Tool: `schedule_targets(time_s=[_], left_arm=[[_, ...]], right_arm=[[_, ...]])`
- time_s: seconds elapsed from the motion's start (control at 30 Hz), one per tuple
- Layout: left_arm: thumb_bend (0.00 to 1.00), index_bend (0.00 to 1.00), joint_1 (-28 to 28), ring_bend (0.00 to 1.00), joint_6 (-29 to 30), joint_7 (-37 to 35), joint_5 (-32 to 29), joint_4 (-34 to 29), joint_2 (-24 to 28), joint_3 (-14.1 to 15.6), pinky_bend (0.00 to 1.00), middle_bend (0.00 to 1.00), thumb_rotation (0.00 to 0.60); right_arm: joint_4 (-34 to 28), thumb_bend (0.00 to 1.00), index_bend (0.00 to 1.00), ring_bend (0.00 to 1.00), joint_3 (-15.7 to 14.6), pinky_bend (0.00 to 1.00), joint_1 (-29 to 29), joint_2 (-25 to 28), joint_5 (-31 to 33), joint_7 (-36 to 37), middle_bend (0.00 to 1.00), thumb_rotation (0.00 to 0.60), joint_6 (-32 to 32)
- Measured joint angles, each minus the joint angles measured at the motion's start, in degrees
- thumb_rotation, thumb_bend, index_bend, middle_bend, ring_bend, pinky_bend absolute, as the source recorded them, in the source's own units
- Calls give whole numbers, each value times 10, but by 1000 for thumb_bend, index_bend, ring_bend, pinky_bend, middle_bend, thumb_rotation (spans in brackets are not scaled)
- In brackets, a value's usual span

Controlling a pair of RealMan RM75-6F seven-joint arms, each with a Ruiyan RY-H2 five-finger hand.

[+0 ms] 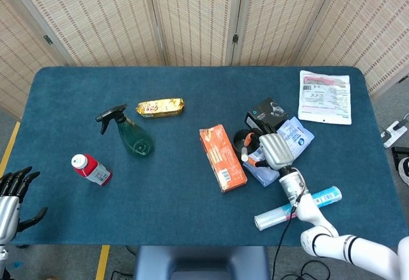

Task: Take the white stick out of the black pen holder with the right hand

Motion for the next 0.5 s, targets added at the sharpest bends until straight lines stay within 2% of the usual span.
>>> schedule_targets(time_s=[0.5], left_arm=[[275,198,-2,143,-6,-6,-4,9,-5,-1,135,146,600]], right_arm=[[19,200,511,73,-3,126,14,-19,10,-5,329,600,0]])
